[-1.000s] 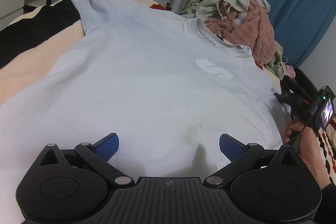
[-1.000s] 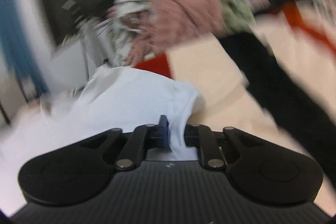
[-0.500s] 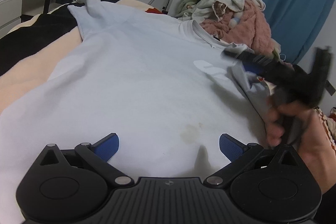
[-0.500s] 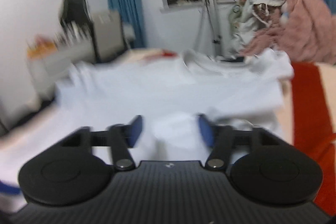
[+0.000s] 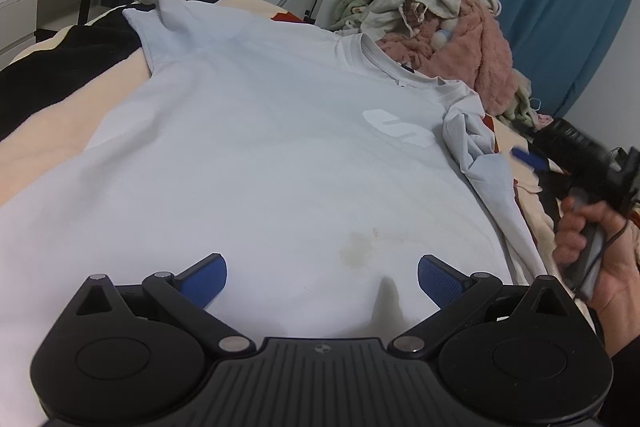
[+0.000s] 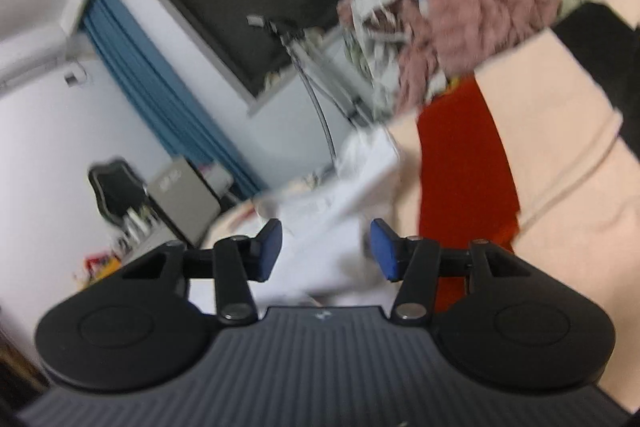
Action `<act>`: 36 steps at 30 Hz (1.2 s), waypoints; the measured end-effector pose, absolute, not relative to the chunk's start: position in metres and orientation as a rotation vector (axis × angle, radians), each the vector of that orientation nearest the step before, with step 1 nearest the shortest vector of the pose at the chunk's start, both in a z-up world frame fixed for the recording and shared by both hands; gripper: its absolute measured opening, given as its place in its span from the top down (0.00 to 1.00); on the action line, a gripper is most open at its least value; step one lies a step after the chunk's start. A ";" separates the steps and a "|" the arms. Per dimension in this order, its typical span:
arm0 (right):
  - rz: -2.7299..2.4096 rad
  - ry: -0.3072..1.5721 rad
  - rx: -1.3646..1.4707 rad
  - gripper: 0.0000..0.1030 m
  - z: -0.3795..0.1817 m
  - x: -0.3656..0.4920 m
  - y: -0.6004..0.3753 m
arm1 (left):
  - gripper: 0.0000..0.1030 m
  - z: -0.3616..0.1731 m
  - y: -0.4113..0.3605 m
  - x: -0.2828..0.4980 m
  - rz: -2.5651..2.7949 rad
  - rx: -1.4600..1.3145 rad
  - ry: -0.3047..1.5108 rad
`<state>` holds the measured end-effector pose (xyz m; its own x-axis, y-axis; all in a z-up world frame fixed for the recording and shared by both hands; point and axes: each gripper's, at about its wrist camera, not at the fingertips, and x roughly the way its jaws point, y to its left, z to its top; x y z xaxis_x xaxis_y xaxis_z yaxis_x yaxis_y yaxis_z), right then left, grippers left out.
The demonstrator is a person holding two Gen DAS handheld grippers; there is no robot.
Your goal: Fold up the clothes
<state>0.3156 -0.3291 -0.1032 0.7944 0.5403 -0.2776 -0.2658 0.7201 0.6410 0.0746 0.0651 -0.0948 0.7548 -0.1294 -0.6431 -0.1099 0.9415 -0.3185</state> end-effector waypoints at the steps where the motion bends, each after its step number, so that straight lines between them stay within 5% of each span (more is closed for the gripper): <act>1: 0.457 0.504 0.591 0.49 -0.109 0.318 -0.324 | 0.00 -0.095 0.065 0.075 -0.011 -0.350 0.719; 16: 0.575 0.598 0.241 0.50 -0.110 0.320 -0.258 | 0.00 -0.100 0.064 0.078 -0.012 -0.333 0.721; 17: 0.547 0.613 0.247 0.54 -0.112 0.321 -0.256 | 0.00 -0.100 0.065 0.078 -0.013 -0.333 0.720; 19: 0.512 0.626 0.282 0.85 -0.113 0.321 -0.254 | 0.00 -0.100 0.065 0.078 -0.013 -0.334 0.720; 20: 0.498 0.618 0.302 0.88 -0.112 0.322 -0.256 | 0.00 -0.100 0.066 0.078 -0.014 -0.334 0.719; 32: -0.066 0.236 0.332 0.91 -0.033 0.283 -0.363 | 0.00 -0.099 0.063 0.077 -0.012 -0.320 0.718; 36: -0.325 0.293 0.290 0.88 -0.057 0.292 -0.396 | 0.00 -0.099 0.061 0.077 -0.014 -0.303 0.716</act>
